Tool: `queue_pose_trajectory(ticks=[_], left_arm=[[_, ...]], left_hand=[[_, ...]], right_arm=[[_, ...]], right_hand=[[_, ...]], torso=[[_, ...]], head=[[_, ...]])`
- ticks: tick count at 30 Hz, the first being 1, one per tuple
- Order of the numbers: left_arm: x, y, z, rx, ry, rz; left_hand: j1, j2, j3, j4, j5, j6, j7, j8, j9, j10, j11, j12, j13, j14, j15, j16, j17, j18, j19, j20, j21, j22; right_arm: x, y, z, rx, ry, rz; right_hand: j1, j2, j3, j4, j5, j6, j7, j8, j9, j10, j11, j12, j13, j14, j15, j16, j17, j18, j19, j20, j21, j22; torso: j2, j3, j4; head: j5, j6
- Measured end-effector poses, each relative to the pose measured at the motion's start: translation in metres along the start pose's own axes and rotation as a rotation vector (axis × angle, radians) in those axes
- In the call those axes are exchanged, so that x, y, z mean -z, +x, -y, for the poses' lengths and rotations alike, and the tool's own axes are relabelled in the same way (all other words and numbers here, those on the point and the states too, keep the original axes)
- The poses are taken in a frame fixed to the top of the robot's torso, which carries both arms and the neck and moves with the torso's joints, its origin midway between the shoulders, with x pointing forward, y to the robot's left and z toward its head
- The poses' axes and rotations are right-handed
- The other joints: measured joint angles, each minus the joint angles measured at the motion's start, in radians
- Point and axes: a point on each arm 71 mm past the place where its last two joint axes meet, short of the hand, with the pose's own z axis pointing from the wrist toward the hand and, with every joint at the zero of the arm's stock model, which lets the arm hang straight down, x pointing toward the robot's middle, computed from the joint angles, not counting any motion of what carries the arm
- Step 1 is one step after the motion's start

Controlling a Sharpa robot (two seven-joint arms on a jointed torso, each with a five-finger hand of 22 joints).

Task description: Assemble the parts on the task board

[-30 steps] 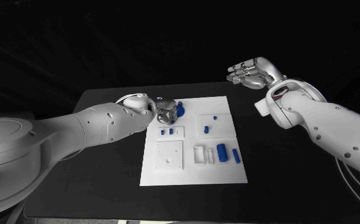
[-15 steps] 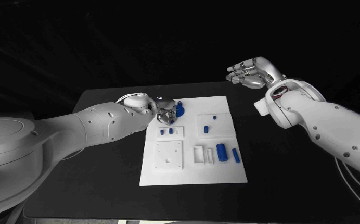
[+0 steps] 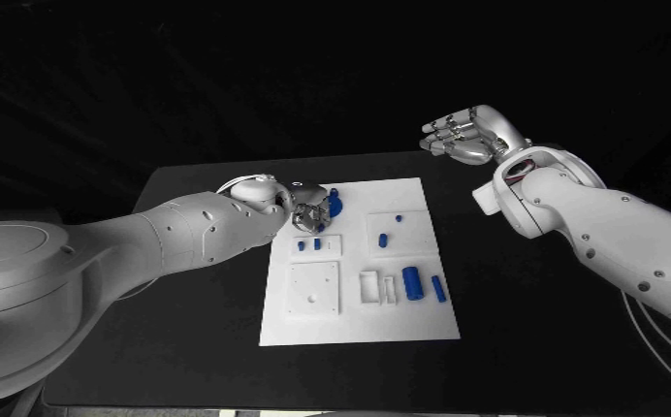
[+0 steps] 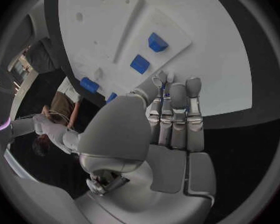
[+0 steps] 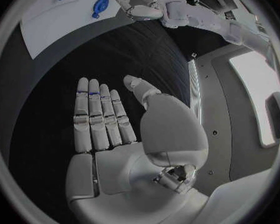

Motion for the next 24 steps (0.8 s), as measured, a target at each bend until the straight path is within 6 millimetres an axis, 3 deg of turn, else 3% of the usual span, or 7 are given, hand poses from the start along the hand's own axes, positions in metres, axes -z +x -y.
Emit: queue_pose_trajectory(ticks=[13,24], left_arm=[[-0.0014,0.0020,0.0004,-0.010,0.006,0.006],[-0.0033,0.0059,0.0018,-0.029,0.013,0.012]], left_hand=[[0.004,0.004,-0.010,0.001,-0.010,0.000,-0.003,0.000,0.000,0.000,0.000,0.003,0.001,0.000,0.000,0.000,-0.003,-0.003,0.000,0.000,0.000,0.000],[0.004,0.004,-0.012,-0.002,-0.010,0.005,0.003,0.000,0.001,-0.006,0.012,-0.001,0.000,0.003,0.004,0.000,-0.006,0.016,0.004,0.004,0.000,0.000]], right_arm=[[0.0000,0.0000,-0.0001,0.000,0.000,0.000],[0.0003,-0.0003,-0.0001,0.000,-0.001,0.000]], right_hand=[[0.000,0.000,0.000,0.000,0.000,0.000,0.000,0.000,0.000,0.000,0.000,0.000,0.000,0.000,0.000,0.000,0.000,0.000,0.000,0.000,0.000,0.000],[0.000,0.000,0.000,0.000,0.000,0.000,0.000,0.000,0.000,0.000,0.000,0.000,0.000,0.000,0.000,0.000,0.000,0.000,0.000,0.000,0.000,0.000]], torso=[[-0.001,0.0000,0.0003],[0.000,-0.0001,-0.0003]], head=[[0.000,0.000],[-0.002,-0.001]])
